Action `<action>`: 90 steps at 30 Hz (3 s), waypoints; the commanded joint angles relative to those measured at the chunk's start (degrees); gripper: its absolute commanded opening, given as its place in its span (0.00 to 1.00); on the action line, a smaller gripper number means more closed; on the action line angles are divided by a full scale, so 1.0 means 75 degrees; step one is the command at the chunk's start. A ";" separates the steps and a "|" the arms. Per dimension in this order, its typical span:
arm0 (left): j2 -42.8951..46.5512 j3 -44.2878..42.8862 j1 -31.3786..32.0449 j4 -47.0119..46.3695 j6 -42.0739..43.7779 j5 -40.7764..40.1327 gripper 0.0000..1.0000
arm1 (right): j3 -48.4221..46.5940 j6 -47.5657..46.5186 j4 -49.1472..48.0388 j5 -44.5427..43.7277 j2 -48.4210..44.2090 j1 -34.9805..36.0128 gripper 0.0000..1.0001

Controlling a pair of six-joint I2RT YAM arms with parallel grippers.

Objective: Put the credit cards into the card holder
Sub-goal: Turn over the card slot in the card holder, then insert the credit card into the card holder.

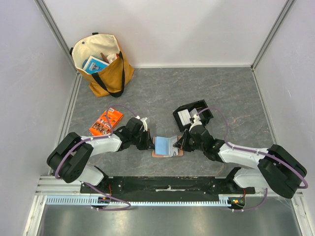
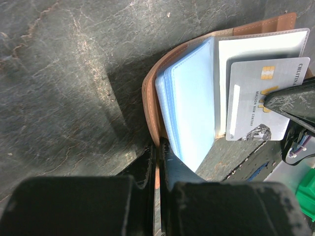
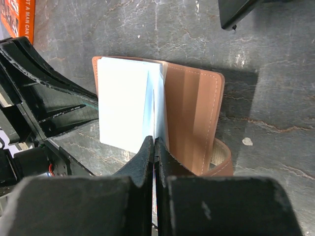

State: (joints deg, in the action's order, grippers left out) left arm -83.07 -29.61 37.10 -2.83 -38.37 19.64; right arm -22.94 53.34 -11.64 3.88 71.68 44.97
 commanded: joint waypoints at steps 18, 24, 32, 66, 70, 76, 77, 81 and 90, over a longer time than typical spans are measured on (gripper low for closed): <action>-0.0443 0.0115 0.0022 0.0717 0.0217 -0.0544 0.02 | 0.0656 0.1184 -0.2607 0.0736 0.1563 -0.0406 0.00; -0.0620 0.0045 0.0034 0.0787 0.0323 -0.0626 0.02 | 0.0703 0.1150 -0.2575 0.0772 0.1284 -0.0465 0.00; -0.0748 -0.0084 0.0034 0.0881 0.0475 -0.0603 0.02 | 0.0691 0.0985 -0.2233 0.0491 0.0872 -0.0570 0.00; -0.1147 -0.0318 0.0034 0.0951 0.0886 -0.0392 0.02 | 0.0597 0.0763 -0.2691 0.0632 0.1704 -0.0641 0.00; -0.1124 -0.0318 0.0057 0.0952 0.0909 -0.0345 0.02 | 0.0598 0.0763 -0.2643 0.0561 0.1996 -0.0641 0.00; -0.1124 -0.0342 0.0034 0.0998 0.0968 -0.0345 0.02 | 0.0621 0.0786 -0.2808 0.0596 0.2208 -0.0664 0.00; -0.1135 -0.0353 0.0045 0.0998 0.0979 -0.0333 0.02 | 0.0598 0.0786 -0.2784 0.0619 0.2220 -0.0687 0.00; -0.1089 -0.0295 0.0034 0.0964 0.0956 -0.0333 0.02 | 0.0609 0.0763 -0.2772 0.0619 0.2208 -0.0676 0.00; -0.1123 -0.0236 0.0045 0.0858 0.0874 -0.0275 0.02 | 0.0703 0.0821 -0.2994 0.0596 0.2290 -0.0676 0.00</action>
State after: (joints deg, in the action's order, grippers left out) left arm -88.14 -34.00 36.99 -1.93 -35.51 22.39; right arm -18.04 60.53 -36.56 9.28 86.78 39.86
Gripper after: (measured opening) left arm 0.034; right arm 0.007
